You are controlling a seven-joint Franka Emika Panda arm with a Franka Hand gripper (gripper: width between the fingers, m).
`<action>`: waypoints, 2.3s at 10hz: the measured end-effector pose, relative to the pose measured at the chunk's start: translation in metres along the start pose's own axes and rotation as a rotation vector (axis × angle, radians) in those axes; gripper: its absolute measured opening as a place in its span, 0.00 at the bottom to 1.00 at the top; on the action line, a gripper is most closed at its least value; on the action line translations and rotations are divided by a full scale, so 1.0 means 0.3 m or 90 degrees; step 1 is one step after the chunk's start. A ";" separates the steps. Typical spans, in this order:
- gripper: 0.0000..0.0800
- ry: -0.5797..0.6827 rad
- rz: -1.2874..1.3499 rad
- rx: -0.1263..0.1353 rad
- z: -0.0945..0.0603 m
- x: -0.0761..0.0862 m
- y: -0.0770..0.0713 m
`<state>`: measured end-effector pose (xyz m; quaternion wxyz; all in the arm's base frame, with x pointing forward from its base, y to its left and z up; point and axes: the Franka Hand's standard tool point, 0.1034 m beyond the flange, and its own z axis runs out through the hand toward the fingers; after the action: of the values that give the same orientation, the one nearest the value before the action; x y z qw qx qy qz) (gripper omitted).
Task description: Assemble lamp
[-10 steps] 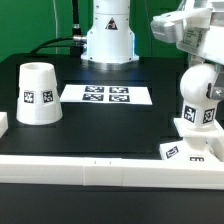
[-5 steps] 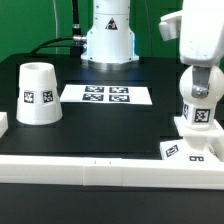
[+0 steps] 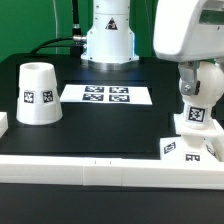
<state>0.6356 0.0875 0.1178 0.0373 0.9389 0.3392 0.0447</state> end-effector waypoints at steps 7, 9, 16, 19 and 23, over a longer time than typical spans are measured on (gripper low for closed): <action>0.72 0.003 0.388 0.002 -0.011 -0.030 0.055; 0.73 0.003 0.424 0.006 -0.009 -0.030 0.051; 0.87 0.002 0.313 0.015 -0.136 -0.224 0.076; 0.87 -0.008 0.304 0.016 -0.093 -0.329 0.110; 0.87 -0.004 0.278 0.016 -0.085 -0.347 0.111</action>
Offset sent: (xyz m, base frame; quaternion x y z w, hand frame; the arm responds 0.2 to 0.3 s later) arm -0.0055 -0.0038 -0.0042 0.0200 0.0003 0.3038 0.9525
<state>0.5740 -0.0037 0.1405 0.0163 0.9906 0.1285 0.0447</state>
